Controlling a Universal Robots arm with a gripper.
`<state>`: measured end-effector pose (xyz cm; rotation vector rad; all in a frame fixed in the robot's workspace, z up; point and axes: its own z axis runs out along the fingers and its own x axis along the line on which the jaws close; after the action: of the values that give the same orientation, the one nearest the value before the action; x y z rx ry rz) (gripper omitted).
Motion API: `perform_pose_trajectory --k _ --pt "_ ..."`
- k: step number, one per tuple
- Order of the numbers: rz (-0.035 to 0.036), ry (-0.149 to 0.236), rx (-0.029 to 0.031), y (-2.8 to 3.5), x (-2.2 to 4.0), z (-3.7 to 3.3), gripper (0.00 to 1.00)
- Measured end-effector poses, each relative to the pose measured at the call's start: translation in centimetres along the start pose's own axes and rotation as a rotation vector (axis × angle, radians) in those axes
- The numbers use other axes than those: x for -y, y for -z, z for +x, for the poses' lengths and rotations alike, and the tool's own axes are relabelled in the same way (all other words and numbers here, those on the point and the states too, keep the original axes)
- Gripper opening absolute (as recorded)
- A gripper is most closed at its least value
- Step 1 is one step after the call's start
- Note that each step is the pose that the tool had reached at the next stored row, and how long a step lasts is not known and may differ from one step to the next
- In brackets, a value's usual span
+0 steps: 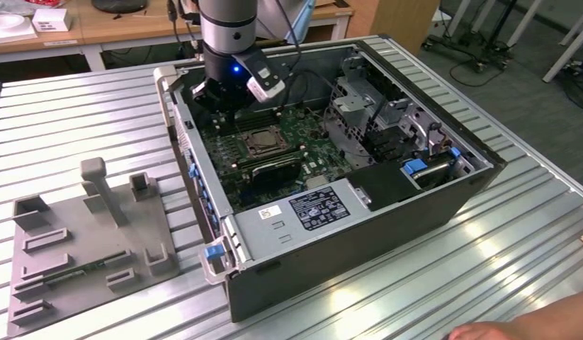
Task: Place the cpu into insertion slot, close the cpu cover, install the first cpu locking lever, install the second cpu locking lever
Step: 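Install the first cpu locking lever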
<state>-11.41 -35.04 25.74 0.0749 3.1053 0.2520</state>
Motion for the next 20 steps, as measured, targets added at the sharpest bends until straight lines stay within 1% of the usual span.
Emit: perform_pose_trajectory --k 3,6,8,9,10,12,13,14,15,16,20 --pt "-0.0010 0.000 0.0001 0.00 0.01 0.06 0.10" --pt "-0.0054 0.000 0.0018 0.00 0.04 0.36 0.10" --pt "-0.0076 0.000 0.0022 -0.02 0.05 0.44 0.10" --pt "-0.0111 0.000 0.0019 -0.03 0.06 0.47 0.10" --pt "-0.0198 0.000 0.0016 -0.05 0.06 0.50 0.10" --pt "-0.0423 -0.001 0.0006 -0.09 0.07 0.54 0.10" --pt "-0.0513 -0.001 0.0001 -0.10 0.07 0.55 0.10" --pt "-0.0583 -0.001 -0.0001 -0.12 0.08 0.56 0.10" --pt "-0.0633 -0.001 -0.0003 -0.14 0.08 0.57 0.10" --pt "-0.0654 -0.002 -0.0003 -0.16 0.08 0.57 0.10" --pt "-0.0660 -0.001 -0.0001 -0.26 0.09 0.58 0.10"
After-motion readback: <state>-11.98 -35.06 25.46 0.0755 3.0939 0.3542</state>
